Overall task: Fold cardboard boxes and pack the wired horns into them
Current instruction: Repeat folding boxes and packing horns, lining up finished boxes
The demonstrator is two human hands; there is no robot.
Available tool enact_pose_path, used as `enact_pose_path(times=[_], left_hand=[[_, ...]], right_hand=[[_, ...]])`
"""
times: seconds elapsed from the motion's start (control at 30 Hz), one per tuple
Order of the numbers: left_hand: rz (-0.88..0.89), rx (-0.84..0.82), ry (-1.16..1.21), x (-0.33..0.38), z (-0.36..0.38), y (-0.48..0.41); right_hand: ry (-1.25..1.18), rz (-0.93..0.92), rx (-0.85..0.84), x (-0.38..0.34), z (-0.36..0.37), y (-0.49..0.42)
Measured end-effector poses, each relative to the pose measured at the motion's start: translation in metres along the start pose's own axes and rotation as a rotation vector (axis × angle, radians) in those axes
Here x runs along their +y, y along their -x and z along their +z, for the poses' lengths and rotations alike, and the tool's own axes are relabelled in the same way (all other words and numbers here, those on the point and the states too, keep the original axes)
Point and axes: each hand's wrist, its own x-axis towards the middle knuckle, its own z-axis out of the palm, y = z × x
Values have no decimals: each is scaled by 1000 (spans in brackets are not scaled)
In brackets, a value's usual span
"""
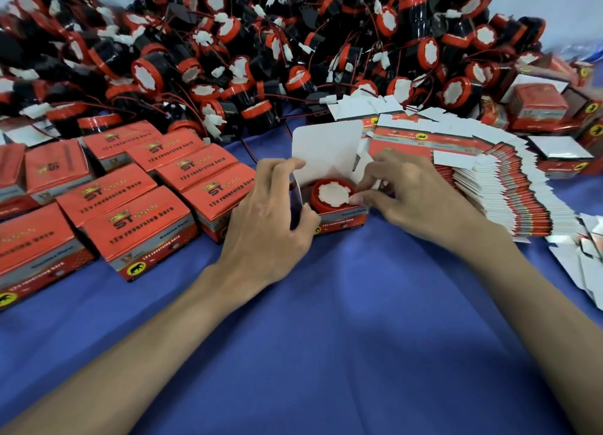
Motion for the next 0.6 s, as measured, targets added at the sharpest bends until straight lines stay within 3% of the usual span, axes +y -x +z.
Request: enact_pose_path(times=[0.23, 0.4, 0.53, 0.6], left_hand=[[48, 7, 31, -6, 1, -2], [58, -5, 37, -12, 4, -2], [67, -7, 208, -12, 6, -5], [103, -1, 174, -13, 7, -7]], right_hand=[[-56, -79, 91, -5, 30, 6], [-159, -159, 309, -8, 39, 3], [-225, -125, 272, -19, 38, 9], [-258, -88, 255, -26, 42, 8]])
